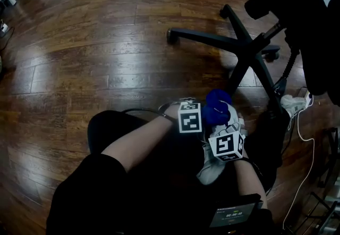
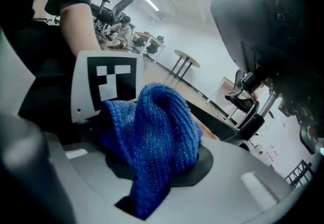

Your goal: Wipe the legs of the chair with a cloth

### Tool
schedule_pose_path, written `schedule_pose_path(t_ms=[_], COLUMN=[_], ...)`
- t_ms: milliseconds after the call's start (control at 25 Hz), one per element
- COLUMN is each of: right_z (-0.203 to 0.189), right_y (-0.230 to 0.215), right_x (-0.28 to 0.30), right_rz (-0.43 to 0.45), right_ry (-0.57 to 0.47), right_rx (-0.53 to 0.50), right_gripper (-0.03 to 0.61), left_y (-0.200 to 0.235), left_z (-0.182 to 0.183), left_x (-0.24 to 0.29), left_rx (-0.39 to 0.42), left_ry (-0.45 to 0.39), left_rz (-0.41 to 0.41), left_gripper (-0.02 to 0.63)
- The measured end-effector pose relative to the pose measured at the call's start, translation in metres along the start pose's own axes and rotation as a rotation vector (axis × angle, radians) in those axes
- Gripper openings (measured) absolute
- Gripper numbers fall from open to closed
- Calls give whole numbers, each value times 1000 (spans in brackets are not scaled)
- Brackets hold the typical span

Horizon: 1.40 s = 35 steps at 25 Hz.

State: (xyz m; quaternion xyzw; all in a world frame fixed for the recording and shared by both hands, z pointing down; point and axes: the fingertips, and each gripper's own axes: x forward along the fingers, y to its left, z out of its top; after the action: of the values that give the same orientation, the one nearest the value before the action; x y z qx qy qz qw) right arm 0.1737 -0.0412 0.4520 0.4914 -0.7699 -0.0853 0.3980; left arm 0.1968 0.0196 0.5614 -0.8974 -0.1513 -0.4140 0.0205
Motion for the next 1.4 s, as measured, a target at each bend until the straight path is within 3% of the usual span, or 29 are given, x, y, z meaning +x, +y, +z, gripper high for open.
schedule_pose_path(t_ms=[320,480,600,840,1200,1400], right_z=[-9,-16,-19,-17,-1,0], right_y=[-101,-162,-184,-158,-14,-7], right_x=[51,69,73,59,1,2], right_rz=[-130,-195,-217,-233,-46,9], right_ry=[24,49,49,18,-12,-24], right_rx=[52,126,173,186,53,2], right_gripper=[100,100,101,100,100,100], left_y=[0,0,-1,0,0,0], left_z=[-1,0,0,-1,-1,0], left_x=[-1,-1,-1,-1,0,0], left_rx=[9,8,11,8,5,6], left_ry=[8,-1,-6,-12,3,8], left_rz=[-10,-14,-16,-10,-4,-8], left_gripper=[356,356,356,356,356,356])
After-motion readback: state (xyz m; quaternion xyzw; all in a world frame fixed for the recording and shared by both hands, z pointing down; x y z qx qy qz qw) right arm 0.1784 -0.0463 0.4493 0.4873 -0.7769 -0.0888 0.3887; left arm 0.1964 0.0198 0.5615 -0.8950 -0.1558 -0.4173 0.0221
